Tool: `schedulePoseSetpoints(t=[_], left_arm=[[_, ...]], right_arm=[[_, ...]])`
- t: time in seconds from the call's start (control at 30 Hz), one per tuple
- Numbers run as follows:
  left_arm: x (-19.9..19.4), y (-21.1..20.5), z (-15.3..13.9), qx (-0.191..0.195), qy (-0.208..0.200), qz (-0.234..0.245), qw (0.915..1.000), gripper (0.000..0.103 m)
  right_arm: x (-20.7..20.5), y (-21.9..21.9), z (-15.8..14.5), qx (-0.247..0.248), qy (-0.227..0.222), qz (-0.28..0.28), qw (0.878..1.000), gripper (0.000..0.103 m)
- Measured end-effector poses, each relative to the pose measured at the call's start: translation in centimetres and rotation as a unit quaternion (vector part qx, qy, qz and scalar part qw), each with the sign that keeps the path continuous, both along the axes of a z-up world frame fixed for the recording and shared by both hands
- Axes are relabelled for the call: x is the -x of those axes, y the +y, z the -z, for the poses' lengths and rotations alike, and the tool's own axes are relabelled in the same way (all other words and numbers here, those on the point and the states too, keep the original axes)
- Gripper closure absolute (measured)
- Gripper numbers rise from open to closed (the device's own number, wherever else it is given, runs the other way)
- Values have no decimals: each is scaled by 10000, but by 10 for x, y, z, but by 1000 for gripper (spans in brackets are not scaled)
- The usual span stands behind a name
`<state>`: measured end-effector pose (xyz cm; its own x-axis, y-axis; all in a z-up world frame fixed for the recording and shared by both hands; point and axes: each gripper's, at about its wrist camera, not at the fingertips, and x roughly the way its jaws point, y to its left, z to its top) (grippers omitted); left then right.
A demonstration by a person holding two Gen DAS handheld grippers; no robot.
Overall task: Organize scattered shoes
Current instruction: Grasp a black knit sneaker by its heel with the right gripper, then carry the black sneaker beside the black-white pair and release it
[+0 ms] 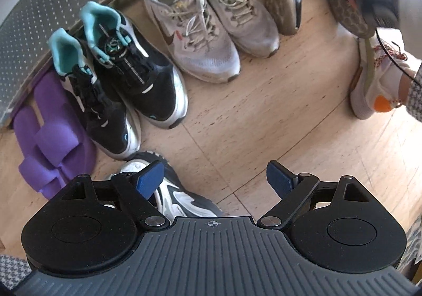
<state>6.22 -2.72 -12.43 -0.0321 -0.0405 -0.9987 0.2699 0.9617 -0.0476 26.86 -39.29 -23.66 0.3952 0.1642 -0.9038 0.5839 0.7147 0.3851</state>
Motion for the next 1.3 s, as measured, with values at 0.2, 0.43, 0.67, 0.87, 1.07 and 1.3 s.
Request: schedulePoseSetpoints(t=[0.2, 0.43, 0.67, 0.87, 1.07, 1.3], left_arm=[[-1, 6, 5, 46, 127, -74, 9999, 14], [1, 15, 9, -74, 193, -163, 9997, 14], [4, 19, -17, -49, -209, -131, 9997, 14], [16, 42, -36, -242, -538, -471, 9971, 14], [26, 85, -48, -555, -793, -1224, 9877, 14], [46, 111, -52, -333, -669, -1809, 9807, 14]], right_arm=[[-12, -6, 39, -892, -202, 435, 9949, 1], [-31, 43, 25, -229, -474, -394, 9978, 15], [-11, 68, -37, 836, -467, -1169, 9885, 20], [68, 74, -71, 1200, 608, -1724, 9758, 19], [180, 128, -63, 1108, 1427, -3227, 9291, 19], [243, 205, -49, 1113, 1363, -3850, 9060, 19]])
